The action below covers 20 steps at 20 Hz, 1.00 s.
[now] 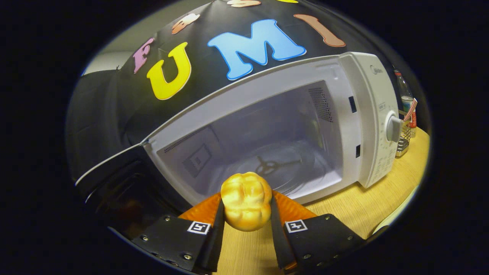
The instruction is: Open the microwave, put the food inside, and close the microwave door.
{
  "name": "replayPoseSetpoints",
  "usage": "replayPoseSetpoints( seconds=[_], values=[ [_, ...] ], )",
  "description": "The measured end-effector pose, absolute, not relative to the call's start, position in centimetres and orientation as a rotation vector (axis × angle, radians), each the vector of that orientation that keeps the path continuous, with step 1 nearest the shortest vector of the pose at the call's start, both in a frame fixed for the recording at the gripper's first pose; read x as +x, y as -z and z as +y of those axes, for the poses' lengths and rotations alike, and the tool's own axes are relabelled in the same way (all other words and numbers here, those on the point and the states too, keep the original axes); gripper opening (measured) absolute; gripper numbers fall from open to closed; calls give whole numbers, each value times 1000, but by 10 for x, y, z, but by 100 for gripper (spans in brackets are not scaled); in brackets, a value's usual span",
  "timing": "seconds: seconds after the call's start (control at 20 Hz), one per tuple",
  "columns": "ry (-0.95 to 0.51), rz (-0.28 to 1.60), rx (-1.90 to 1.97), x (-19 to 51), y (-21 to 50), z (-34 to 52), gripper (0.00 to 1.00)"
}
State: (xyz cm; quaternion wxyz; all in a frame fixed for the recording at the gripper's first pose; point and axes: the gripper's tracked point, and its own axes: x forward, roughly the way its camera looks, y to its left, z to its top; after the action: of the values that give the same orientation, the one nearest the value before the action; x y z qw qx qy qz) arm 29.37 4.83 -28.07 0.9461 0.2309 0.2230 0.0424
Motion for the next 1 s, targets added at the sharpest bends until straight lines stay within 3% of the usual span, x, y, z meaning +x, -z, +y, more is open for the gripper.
replayPoseSetpoints(
  seconds=[0.6,0.75,0.9,1.0],
  values=[
    [35,377,506,383,301,51,57],
    [45,353,520,393,305,54,65],
    [73,349,553,398,313,55,81],
    [114,338,517,400,315,47,85]
  ],
)
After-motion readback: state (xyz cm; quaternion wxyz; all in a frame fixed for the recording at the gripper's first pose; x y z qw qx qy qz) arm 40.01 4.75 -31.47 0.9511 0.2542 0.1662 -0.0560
